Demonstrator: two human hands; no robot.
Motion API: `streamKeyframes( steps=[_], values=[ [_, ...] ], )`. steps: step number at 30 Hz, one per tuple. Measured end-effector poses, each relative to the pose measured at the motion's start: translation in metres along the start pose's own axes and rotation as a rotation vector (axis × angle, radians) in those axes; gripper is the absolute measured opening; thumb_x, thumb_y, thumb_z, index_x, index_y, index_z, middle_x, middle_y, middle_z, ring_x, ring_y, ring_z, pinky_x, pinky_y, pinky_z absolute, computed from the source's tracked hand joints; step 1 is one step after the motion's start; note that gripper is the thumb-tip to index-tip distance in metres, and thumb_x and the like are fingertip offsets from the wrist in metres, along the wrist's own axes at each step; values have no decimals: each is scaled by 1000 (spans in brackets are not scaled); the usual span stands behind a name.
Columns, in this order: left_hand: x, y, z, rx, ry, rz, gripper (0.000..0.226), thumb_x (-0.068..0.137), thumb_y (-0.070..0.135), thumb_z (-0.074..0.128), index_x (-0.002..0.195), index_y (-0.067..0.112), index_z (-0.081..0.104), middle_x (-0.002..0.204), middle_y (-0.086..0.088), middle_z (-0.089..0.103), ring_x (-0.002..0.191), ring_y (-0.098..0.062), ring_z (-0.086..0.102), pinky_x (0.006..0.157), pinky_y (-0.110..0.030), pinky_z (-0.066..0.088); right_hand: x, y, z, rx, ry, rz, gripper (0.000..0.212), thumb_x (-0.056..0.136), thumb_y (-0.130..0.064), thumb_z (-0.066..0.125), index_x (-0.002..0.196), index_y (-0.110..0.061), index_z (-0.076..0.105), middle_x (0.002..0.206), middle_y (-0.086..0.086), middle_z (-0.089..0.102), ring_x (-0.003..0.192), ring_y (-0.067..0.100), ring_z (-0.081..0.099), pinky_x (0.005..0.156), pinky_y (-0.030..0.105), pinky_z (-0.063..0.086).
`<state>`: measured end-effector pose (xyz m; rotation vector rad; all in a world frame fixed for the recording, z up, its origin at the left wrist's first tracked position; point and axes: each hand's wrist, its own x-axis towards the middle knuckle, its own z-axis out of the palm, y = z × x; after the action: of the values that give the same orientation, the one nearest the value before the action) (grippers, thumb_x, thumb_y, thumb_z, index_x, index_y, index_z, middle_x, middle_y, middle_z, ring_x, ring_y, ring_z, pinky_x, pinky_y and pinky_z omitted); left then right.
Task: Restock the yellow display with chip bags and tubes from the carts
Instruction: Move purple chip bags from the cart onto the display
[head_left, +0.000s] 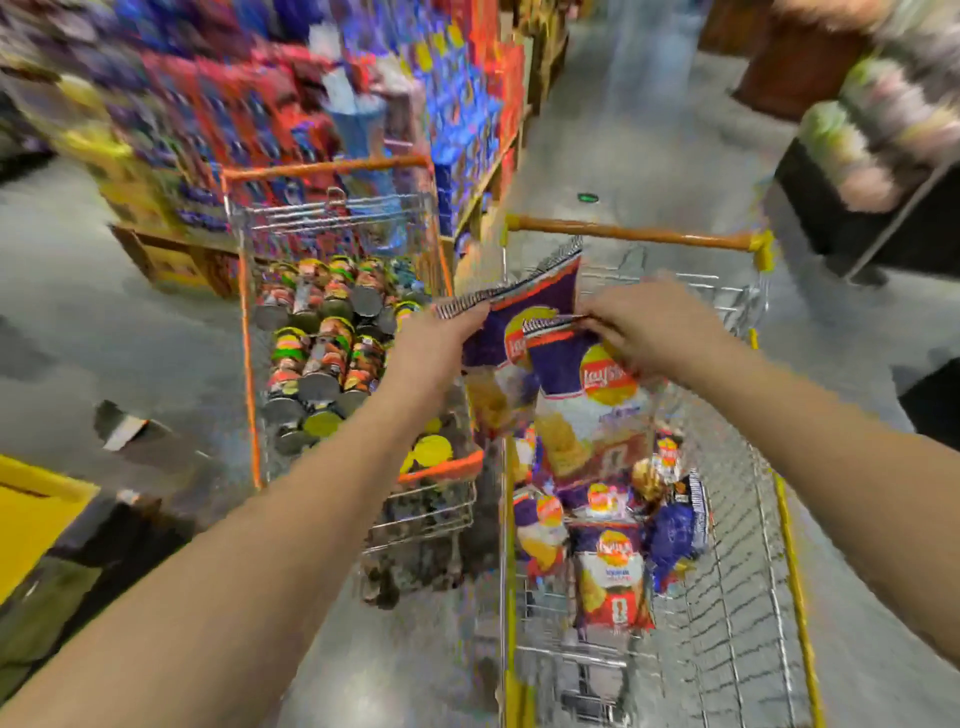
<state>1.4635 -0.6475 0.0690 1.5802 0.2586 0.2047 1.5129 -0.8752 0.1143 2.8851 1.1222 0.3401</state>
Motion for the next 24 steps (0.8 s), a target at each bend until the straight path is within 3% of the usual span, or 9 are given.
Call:
streamKeyframes(
  steps=[2, 5, 8, 11, 14, 17, 20, 24],
  values=[
    [-29, 29, -48, -1, 38, 60, 12, 76, 32, 72, 84, 23, 74, 82, 5, 75, 79, -9, 69, 74, -27, 53, 13, -48, -38, -6, 34, -66, 38, 99, -45, 35, 112, -27, 66, 113, -1, 70, 105, 24, 65, 86, 41, 43],
    [-82, 59, -137, -4, 87, 78, 5, 83, 19, 71, 87, 18, 73, 82, 3, 73, 77, -12, 66, 77, -29, 52, 29, -135, -75, -5, 147, -177, 28, 98, -40, 49, 108, -23, 68, 105, 7, 71, 94, 34, 66, 73, 41, 47],
    [-135, 76, -226, 25, 160, 79, 14, 77, 25, 74, 86, 14, 76, 86, -7, 74, 83, -27, 69, 79, -40, 54, 41, -228, -97, 35, 147, -271, 33, 98, -47, 43, 107, -23, 64, 104, 7, 69, 94, 34, 64, 73, 40, 46],
    [-195, 89, -306, -2, 282, 21, 15, 83, 16, 73, 97, 11, 74, 91, -8, 76, 78, -19, 72, 63, -26, 54, 54, -320, -109, 74, 150, -352, 34, 99, -49, 39, 105, -23, 60, 101, 2, 69, 95, 30, 64, 66, 33, 35],
    [-255, 93, -382, 12, 414, 12, 17, 85, 14, 71, 102, 9, 72, 90, -8, 76, 77, -18, 73, 54, -21, 52, 62, -415, -124, 125, 154, -461, 25, 98, -38, 42, 97, -18, 58, 93, 5, 68, 87, 29, 62, 63, 34, 36],
    [-309, 96, -453, 51, 554, 0, 6, 87, 10, 68, 91, 12, 72, 77, -1, 75, 65, -12, 70, 50, -18, 51, 72, -500, -139, 174, 146, -568, 19, 93, -32, 45, 90, -15, 54, 88, 8, 66, 83, 30, 59, 62, 34, 32],
    [-355, 99, -510, 164, 655, -33, 17, 89, 7, 62, 74, 15, 68, 59, 7, 69, 55, -8, 65, 47, -16, 47, 82, -572, -146, 183, 159, -693, 19, 93, -31, 44, 98, -17, 56, 98, 6, 68, 88, 29, 61, 68, 34, 40],
    [-402, 105, -577, 382, 783, -159, 20, 85, 23, 64, 67, 14, 61, 61, 6, 61, 64, -18, 56, 58, -27, 44, 106, -649, -145, 180, 174, -868, 21, 97, -31, 40, 110, -22, 55, 112, 2, 66, 102, 27, 62, 83, 40, 47]
  ],
)
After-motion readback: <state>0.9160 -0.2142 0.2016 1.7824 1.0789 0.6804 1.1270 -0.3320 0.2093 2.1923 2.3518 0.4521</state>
